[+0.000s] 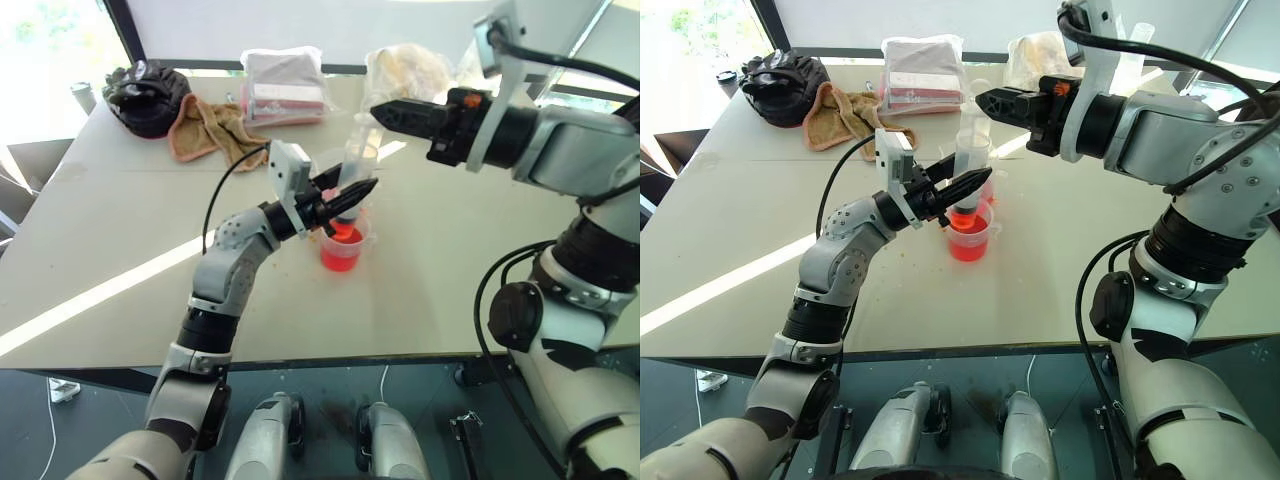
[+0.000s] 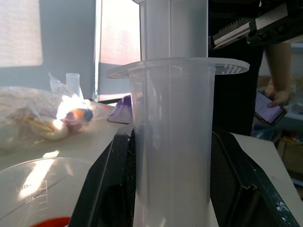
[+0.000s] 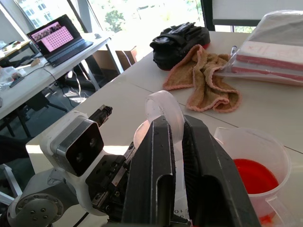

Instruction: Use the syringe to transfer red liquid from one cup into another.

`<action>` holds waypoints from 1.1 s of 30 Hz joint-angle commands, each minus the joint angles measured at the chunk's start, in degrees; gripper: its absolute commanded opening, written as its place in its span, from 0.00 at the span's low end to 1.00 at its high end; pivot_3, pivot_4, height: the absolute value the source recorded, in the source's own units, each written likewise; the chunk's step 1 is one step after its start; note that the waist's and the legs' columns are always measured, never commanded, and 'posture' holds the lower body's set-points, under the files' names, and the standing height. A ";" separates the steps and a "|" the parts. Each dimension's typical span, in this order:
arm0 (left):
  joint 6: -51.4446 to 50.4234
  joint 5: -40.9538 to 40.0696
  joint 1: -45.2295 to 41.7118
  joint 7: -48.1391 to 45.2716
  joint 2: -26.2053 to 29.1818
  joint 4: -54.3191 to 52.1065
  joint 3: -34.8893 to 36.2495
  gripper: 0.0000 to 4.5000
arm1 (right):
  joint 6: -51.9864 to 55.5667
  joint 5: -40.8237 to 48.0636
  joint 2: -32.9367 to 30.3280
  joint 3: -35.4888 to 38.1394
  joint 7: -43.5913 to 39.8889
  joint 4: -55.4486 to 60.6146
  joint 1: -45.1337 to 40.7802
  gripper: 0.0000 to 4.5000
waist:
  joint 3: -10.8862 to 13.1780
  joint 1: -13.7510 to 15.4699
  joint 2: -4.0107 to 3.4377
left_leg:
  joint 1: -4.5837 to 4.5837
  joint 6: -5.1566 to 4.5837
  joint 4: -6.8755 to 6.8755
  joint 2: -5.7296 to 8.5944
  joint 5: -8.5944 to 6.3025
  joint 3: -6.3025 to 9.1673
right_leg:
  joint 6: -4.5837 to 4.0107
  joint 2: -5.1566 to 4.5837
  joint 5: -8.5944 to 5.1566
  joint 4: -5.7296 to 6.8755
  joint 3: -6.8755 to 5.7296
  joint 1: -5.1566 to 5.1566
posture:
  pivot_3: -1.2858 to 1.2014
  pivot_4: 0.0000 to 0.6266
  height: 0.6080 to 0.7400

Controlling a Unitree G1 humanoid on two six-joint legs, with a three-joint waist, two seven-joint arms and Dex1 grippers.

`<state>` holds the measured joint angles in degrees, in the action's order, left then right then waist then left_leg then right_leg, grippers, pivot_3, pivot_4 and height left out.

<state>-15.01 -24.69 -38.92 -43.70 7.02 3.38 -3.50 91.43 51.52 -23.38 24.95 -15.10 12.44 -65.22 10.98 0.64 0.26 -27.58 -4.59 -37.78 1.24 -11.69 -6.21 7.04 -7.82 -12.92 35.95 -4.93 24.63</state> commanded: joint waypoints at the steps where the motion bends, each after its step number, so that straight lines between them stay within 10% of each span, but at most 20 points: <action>1: 1.49 -0.30 -1.26 -0.36 -0.42 -1.30 0.00 0.32 | 0.20 1.11 0.33 -0.08 -0.52 1.24 -1.61 0.01 | 0.00 0.01 0.00 | 0.00 0.00 0.00 0.00 0.00 0.00 | 0.00 0.00 0.00 0.00 0.00 0.00 | 0.52 0.24 1.00; 33: 1.08 -2.10 -8.94 -0.62 -0.91 2.19 3.28 0.32 | 1.07 12.88 -3.46 -11.90 -3.93 -0.63 2.42 0.01 | 0.00 0.00 0.00 | -0.01 -0.19 0.08 -0.01 -0.11 0.00 | 0.00 -0.01 0.00 -0.14 0.00 -0.01 | 0.52 0.24 1.00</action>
<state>-14.62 -24.54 -43.23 -46.23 6.95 7.80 -2.76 89.41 57.37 -29.03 18.72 -14.95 10.91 -63.81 10.98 0.64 0.26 -27.58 -4.77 -37.69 1.23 -11.79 -6.21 7.04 -7.83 -12.92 35.81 -4.94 24.62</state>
